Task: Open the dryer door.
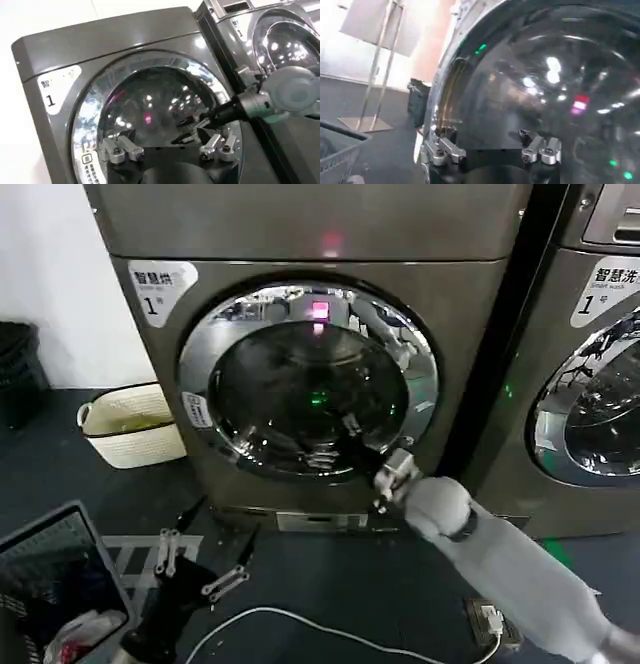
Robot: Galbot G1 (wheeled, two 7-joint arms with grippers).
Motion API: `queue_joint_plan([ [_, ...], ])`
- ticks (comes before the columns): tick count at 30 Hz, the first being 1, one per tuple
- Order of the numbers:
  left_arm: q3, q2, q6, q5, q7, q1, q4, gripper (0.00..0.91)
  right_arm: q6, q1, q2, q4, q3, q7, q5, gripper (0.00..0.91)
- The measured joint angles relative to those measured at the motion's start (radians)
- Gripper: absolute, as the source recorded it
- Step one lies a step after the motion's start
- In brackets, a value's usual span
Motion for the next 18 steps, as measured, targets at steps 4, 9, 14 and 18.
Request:
queue_joint_plan([
  [4,0.000,-0.007,-0.002,0.004,0.000,0.003,-0.003,0.907,-0.005,0.031,0.039,-0.027,-0.034,0.015,0.000,0.907],
  [9,-0.001,-0.012,-0.003,0.005,0.000,0.003,-0.003,0.907,-0.011,0.067,0.094,-0.059,-0.068,0.055,-0.003,0.907],
  [14,-0.003,-0.019,-0.004,0.006,0.001,0.004,-0.006,0.907,-0.015,0.082,0.147,-0.088,-0.079,0.082,-0.020,0.907],
  [18,-0.006,-0.025,-0.005,0.007,0.001,0.006,-0.007,0.907,-0.019,0.091,0.190,-0.114,-0.086,0.087,-0.037,0.907],
])
